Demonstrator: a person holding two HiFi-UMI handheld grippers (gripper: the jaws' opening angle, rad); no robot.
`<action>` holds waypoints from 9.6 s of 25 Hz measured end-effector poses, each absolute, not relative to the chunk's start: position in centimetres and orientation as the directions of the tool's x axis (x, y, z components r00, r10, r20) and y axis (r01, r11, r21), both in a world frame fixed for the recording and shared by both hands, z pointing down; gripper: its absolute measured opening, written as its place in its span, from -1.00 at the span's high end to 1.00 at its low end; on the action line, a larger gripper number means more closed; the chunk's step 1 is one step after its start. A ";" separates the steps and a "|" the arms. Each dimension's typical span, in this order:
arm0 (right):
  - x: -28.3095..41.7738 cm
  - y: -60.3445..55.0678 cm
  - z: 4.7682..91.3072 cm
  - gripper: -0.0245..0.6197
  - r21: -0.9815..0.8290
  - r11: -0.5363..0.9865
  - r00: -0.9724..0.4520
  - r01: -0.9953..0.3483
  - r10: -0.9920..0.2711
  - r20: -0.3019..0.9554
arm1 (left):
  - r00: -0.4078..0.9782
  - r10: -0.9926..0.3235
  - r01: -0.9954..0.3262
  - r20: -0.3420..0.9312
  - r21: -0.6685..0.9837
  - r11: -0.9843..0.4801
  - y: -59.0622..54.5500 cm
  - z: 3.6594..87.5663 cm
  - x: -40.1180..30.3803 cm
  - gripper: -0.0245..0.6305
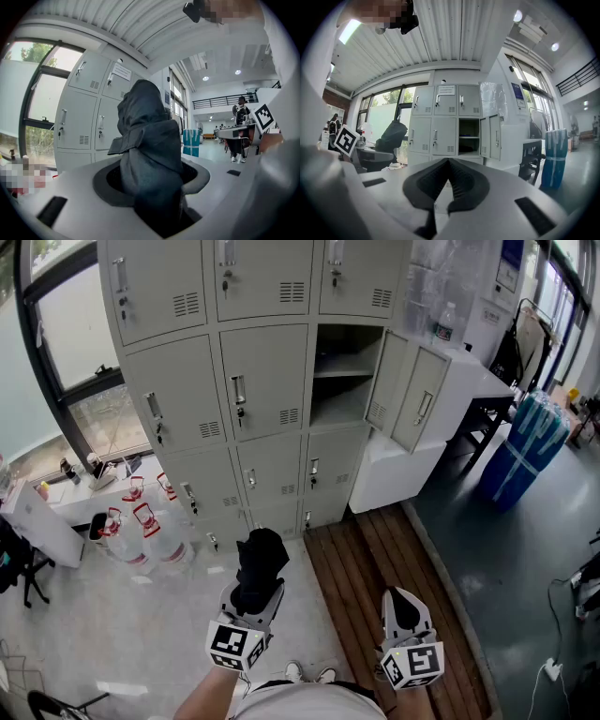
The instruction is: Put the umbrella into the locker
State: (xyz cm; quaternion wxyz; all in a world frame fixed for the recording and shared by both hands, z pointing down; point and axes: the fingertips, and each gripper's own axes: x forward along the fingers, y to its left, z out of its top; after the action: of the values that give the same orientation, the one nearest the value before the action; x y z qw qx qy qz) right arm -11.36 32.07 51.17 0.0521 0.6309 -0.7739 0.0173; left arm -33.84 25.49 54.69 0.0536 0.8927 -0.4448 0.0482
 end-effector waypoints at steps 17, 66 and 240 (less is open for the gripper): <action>-11.3 32.3 52.1 0.87 0.022 0.174 -0.170 -0.984 -0.977 0.129 | 0.655 -0.745 -0.756 0.131 0.098 -0.647 25.5 56.4 -33.4 0.18; 6.4 -9.6 43.8 0.87 -0.059 0.603 -0.606 -0.795 -0.788 0.113 | 0.460 -0.862 -0.888 0.212 0.116 -0.445 -10.4 48.9 -9.1 0.18; 9.3 -10.2 48.6 0.87 -0.078 0.532 -0.531 -0.843 -0.800 0.279 | 0.256 -0.839 -0.893 0.479 -0.215 -0.396 -31.8 57.1 -9.1 0.86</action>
State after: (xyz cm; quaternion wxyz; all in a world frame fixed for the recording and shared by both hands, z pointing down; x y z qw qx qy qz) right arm 9.31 -10.25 48.60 0.1051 0.4726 -0.8690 0.1022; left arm -9.10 -31.82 57.06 0.0498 0.7910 -0.5475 0.2685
